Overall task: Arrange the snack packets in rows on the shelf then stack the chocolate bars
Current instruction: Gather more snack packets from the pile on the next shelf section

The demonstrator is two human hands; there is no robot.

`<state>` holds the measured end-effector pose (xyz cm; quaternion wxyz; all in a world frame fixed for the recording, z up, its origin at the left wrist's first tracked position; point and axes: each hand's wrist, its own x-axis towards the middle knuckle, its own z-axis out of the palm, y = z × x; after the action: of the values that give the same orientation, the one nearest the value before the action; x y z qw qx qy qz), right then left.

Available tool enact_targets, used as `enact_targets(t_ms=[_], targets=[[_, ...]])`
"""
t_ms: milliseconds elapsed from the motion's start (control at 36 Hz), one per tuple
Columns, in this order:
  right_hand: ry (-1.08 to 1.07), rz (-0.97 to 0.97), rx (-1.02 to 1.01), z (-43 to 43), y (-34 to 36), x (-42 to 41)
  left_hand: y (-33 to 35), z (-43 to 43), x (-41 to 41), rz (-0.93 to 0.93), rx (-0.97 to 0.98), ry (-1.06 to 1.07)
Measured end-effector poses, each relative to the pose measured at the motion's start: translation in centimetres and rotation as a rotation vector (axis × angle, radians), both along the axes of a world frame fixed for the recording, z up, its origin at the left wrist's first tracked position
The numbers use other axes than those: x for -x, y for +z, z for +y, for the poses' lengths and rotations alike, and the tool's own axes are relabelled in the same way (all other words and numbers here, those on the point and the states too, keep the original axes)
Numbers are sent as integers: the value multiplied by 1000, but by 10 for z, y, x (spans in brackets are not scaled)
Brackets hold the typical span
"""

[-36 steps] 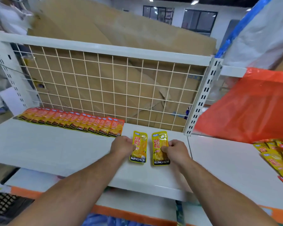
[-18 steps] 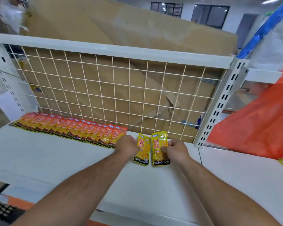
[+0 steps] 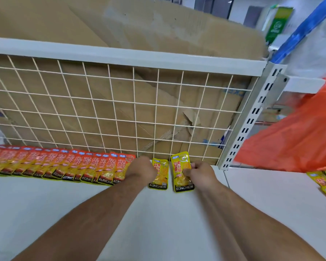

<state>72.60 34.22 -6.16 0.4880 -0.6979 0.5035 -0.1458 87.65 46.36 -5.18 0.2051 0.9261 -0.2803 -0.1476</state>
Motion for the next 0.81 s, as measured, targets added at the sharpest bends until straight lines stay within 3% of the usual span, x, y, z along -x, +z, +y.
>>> enact_targets(t_ms=[361, 611, 806], targets=[[-40, 39, -36, 17, 4, -13, 1, 4, -13, 14, -80, -190], [-7, 72, -88, 25, 10, -34, -1, 20, -23, -138, -77, -211], [16, 316, 50, 31, 12, -44, 4, 27, -22, -208, -67, -208]])
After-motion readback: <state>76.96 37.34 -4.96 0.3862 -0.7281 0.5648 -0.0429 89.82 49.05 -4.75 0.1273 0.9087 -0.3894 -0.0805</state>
